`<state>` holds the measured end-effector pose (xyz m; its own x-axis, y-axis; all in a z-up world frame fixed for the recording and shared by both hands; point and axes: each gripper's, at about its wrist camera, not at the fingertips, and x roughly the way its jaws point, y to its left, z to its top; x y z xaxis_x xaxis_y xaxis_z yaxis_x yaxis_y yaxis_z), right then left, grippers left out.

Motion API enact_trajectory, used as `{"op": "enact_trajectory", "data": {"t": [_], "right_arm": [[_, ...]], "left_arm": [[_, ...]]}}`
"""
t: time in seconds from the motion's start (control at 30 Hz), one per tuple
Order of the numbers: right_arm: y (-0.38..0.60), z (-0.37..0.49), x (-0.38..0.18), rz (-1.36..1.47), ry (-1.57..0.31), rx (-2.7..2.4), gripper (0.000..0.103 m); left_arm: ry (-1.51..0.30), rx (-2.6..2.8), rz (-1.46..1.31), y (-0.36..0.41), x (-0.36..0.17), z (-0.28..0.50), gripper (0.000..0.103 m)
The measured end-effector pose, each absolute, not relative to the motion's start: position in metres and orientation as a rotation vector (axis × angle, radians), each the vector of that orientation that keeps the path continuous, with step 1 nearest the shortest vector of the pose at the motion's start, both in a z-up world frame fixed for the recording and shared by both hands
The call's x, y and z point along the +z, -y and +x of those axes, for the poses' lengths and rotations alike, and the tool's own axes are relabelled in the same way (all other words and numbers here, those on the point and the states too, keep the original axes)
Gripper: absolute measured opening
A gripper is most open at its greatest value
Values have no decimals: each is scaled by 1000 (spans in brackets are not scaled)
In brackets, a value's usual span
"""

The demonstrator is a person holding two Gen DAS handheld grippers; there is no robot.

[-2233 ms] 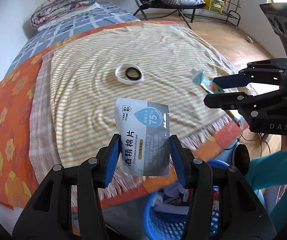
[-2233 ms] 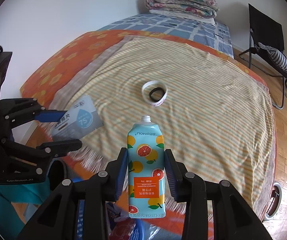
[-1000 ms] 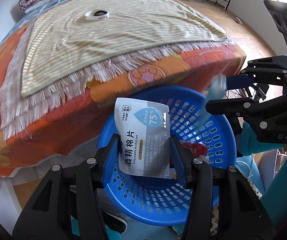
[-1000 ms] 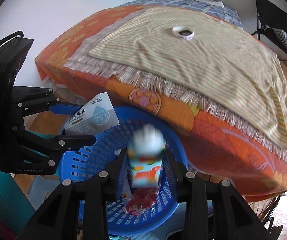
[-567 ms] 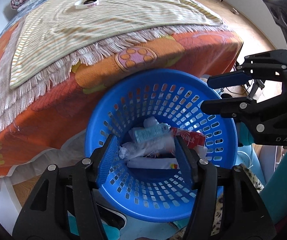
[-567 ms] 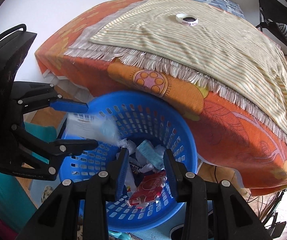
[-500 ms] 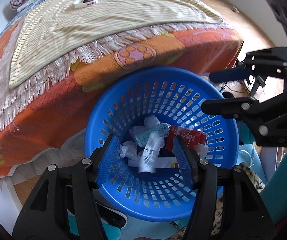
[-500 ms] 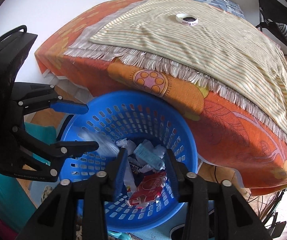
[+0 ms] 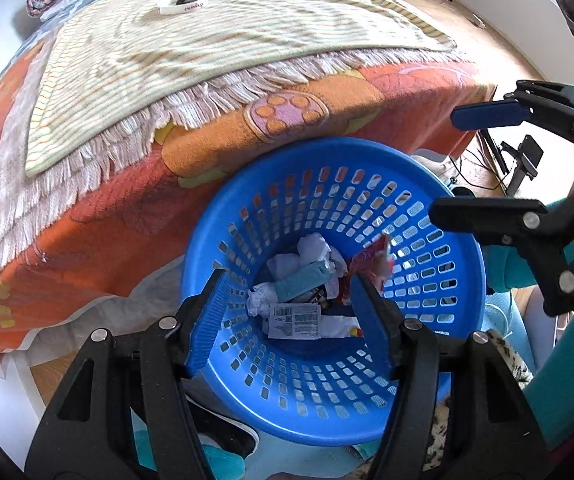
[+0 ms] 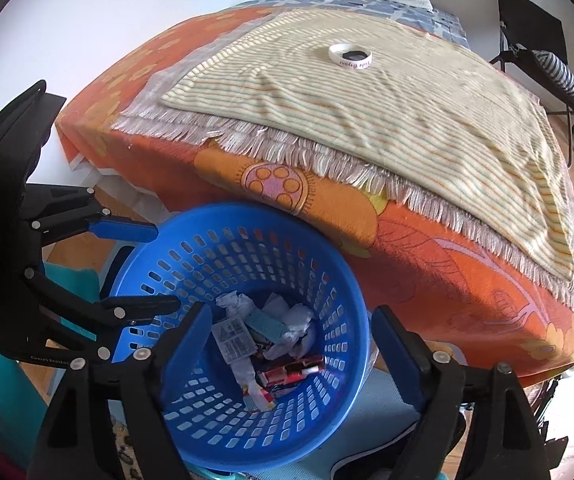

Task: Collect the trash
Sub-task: 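Open both tools to drop the packet and tube into the basket, then move both tools back over the bed toward the tape roll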

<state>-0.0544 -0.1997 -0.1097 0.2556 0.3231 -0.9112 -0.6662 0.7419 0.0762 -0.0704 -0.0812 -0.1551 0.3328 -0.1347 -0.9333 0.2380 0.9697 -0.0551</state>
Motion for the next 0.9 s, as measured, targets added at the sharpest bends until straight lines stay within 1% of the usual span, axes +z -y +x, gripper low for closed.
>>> {"op": "enact_trajectory", "data": {"t": [0.27, 0.4, 0.63, 0.9], "right_arm": [[200, -45, -100, -353, -1111, 659, 87], [201, -33, -89, -314, -1111, 658, 87], [196, -7, -70, -261, -1105, 655, 87], [193, 24, -53, -271, -1067, 641, 87]], "left_arm": [[-1175, -198, 53, 64, -139, -51, 64], [-1143, -165, 26, 54, -120, -28, 64], [-1082, -146, 100, 51, -88, 4, 64], [-1076, -92, 14, 24, -81, 42, 64]]}}
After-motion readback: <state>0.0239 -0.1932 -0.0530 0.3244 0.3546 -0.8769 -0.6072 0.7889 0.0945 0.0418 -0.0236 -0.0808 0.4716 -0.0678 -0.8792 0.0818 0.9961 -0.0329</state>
